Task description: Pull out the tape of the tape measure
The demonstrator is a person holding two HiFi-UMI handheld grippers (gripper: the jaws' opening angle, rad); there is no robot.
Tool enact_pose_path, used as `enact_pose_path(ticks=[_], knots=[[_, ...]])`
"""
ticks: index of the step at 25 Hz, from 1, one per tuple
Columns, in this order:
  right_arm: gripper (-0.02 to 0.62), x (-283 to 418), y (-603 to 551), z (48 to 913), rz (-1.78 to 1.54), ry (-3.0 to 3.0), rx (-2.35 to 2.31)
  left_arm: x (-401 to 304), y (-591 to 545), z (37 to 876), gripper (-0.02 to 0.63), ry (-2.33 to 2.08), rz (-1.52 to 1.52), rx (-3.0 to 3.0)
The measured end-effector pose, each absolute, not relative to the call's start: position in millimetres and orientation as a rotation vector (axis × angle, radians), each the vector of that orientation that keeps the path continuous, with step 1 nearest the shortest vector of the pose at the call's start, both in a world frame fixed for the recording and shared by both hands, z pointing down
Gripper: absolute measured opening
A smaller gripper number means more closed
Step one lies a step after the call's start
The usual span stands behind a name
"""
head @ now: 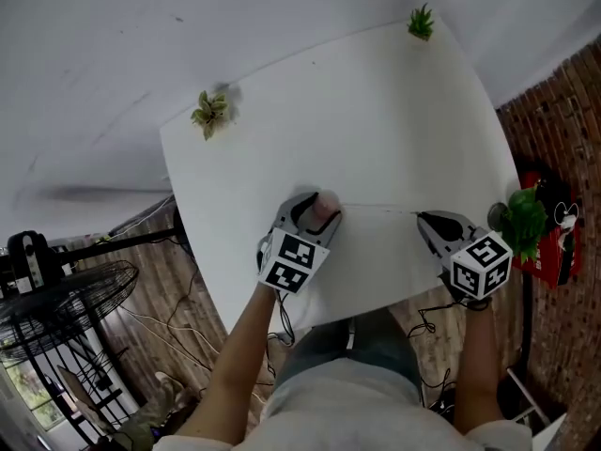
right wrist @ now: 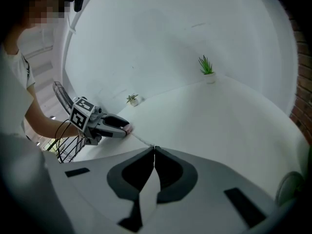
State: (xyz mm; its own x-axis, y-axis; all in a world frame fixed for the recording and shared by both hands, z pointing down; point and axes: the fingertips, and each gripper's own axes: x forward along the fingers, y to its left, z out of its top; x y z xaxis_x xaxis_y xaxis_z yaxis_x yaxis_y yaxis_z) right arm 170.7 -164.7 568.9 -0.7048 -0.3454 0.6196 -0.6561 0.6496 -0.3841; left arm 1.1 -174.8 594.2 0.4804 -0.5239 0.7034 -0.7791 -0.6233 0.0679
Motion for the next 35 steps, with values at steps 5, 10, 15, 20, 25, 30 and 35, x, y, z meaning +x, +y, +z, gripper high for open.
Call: enact_pose_path(ticks=[5, 10, 15, 20, 25, 30, 35], knots=[[0.008, 169.5, -162.1, 577.4, 0.825, -2.331, 0.786, -0.3, -170.4, 602.4, 0.219, -1.087, 0.973, 2.332], [0.008, 165.2, -161.0, 580.0, 0.825, -2.321, 0.784, 0.9, -169.5, 604.1, 0.219, -1.057, 0.978, 2.324], [0.008, 162.8, -161.1, 579.3, 0.816, -2.320, 0.789, 1.7, -169.1, 604.6, 0.219, -1.044, 0.969, 2.319], [0.009, 158.2, -158.6, 579.9, 0.791, -2.311, 0.795, 0.8, -170.3, 602.7, 0.219, -1.011, 0.934, 2.328], [0.052, 157.7, -159.9, 577.0, 0.782, -2.317, 0.821, 3.5, -168.8, 595.2, 0.229, -0.971, 0.877, 2.345], [0.074, 162.9, -161.8, 569.1, 0.766, -2.329, 0.844, 0.4, -165.1, 592.2, 0.232, -0.998, 0.820, 2.318], [0.075, 165.5, -164.5, 556.1, 0.740, -2.345, 0.874, -6.1, -159.2, 583.1, 0.232, -1.043, 0.791, 2.309]])
